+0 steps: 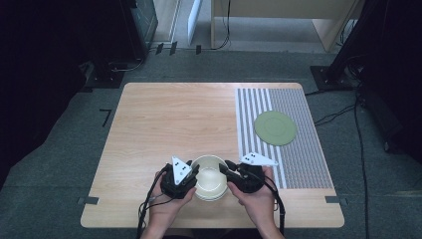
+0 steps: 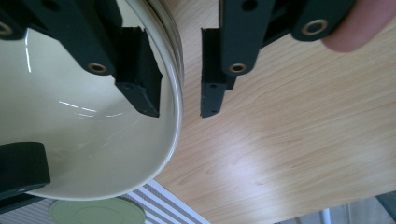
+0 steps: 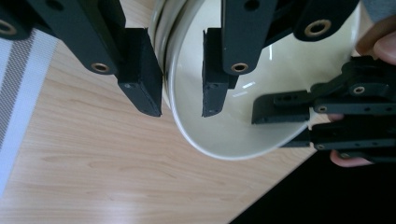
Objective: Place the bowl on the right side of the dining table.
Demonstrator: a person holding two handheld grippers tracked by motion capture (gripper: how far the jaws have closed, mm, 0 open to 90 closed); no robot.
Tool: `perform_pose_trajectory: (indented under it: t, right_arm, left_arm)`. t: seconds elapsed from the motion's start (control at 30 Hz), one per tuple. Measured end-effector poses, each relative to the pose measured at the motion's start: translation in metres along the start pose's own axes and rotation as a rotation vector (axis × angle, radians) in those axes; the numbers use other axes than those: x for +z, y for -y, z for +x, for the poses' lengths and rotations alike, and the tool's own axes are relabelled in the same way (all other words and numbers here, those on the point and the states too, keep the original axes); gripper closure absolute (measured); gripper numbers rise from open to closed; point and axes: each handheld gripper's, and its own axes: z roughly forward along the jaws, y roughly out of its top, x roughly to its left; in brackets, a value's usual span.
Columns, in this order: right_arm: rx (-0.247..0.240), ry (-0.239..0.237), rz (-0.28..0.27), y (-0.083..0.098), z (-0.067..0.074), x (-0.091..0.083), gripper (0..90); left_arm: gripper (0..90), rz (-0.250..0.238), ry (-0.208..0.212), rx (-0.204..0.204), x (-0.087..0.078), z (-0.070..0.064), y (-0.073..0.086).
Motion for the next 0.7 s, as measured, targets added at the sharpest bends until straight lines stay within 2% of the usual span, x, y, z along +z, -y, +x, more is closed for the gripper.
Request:
perform_pose_trajectory:
  t: [0.07,0.13,0.2,0.3,0.37,0.53,0.6,0.63,0.67,0.7]
  right_arm:
    - [-0.006,0.009,-0.003,0.001,0.002,0.0,72.0]
    - [-0.022,0.021,-0.007,0.002,0.003,0.0,72.5]
    - [-0.032,0.035,-0.01,0.003,0.005,0.0,72.9]
    - [-0.025,0.054,-0.015,0.003,0.007,0.0,74.7]
    - [-0.03,0.065,-0.019,0.004,0.008,0.0,76.3]
    - [-0.046,0.082,-0.032,0.006,0.009,-0.001,77.4]
    - [-0.05,0.078,-0.033,0.006,0.009,-0.001,77.2]
    - [-0.052,0.076,-0.035,0.006,0.01,-0.001,77.1]
    - [-0.054,0.074,-0.037,0.006,0.01,-0.001,76.9]
    - [-0.053,0.072,-0.037,0.007,0.01,-0.001,76.8]
  left_arm:
    - [73.6,0.001,-0.008,0.024,0.003,-0.002,0.0]
    - [78.9,-0.003,-0.01,0.031,0.003,-0.004,-0.001]
    - [80.0,-0.006,0.012,0.014,0.004,-0.001,-0.001]
    - [81.0,-0.004,0.032,0.02,0.004,0.002,-0.002]
    - [81.0,-0.022,0.036,0.046,0.003,0.002,-0.002]
    - [81.9,-0.054,0.062,0.026,0.003,0.005,0.0]
    - [82.8,-0.101,0.068,0.023,-0.002,0.006,-0.002]
    - [83.3,-0.101,0.068,0.023,-0.002,0.006,-0.002]
    - [83.5,-0.139,0.044,0.065,-0.007,0.002,-0.004]
    - [83.4,-0.152,0.032,0.083,-0.009,0.001,-0.005]
